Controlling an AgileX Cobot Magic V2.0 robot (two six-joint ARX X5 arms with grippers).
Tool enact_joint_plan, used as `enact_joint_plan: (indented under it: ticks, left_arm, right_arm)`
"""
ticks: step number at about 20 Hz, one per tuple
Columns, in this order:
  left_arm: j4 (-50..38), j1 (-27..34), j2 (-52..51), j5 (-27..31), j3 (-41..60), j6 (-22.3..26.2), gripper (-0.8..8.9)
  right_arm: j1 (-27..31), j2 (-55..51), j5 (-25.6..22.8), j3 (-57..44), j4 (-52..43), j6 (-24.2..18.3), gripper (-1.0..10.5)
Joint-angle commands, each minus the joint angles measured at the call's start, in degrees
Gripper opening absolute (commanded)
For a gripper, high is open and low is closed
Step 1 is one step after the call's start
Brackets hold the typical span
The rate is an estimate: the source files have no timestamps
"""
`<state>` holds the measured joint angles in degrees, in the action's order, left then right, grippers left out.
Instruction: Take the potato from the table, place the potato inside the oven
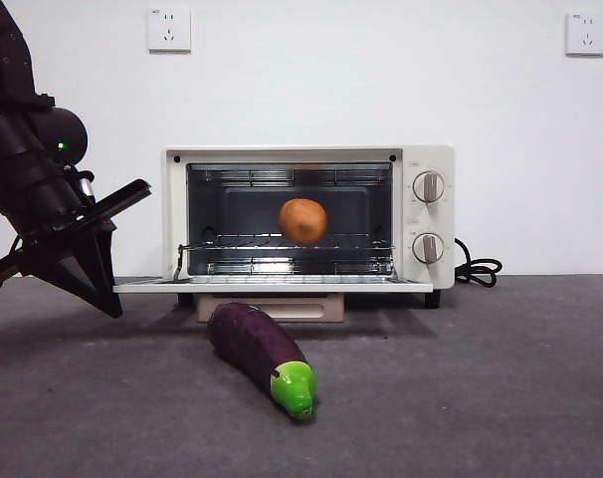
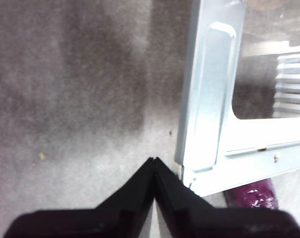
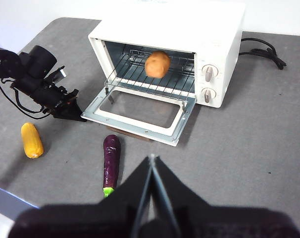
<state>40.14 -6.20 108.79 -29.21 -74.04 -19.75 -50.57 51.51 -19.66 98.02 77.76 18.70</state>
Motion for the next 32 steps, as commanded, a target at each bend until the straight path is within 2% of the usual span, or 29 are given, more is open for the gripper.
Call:
enact_joint_plan:
  ticks: [1, 5, 7, 14, 19, 25, 30, 32]
  left_arm:
    - [-1.3, -0.5, 0.5, -3.2, 0.6, -0.9, -0.06]
    - [-2.3, 0.0, 0.5, -7.3, 0.5, -1.2, -0.06]
    - [-2.0, 0.3, 0.5, -7.4, 0.5, -1.2, -0.06]
    - [-2.2, 2.4, -0.4, -15.8, 0.5, -1.1, -0.06]
    - [-3.7, 5.8, -4.6, -17.7, 0.4, -1.2, -0.06]
    - [-9.9, 9.1, -9.8, -20.7, 0.4, -7.1, -0.06]
    - [-11.1, 9.0, -11.5, -18.7, 0.4, -7.1, -0.06]
    - [-8.3, 9.0, -11.5, -15.0, 0.4, -5.9, -0.06]
  right_arm:
    - [-0.1, 0.0, -0.1, -0.1, 1.2, 0.6, -0.1]
    - [-0.1, 0.0, -0.1, -0.1, 1.2, 0.6, -0.1]
    - [-0.1, 0.0, -0.1, -0.1, 1.2, 0.6, -0.1]
    - [-0.1, 0.0, -0.1, -0.1, 1.2, 0.6, -0.1]
    - [-0.1, 0.0, -0.3, -0.1, 1.2, 0.6, -0.1]
    - [-0.1, 0.0, -0.3, -0.8, 1.2, 0.6, -0.1]
    - [-0.1, 0.0, -1.0, -3.2, 1.2, 1.4, -0.1]
    - [-0.1, 0.0, -0.8, -3.1, 0.9, 2.5, -0.1]
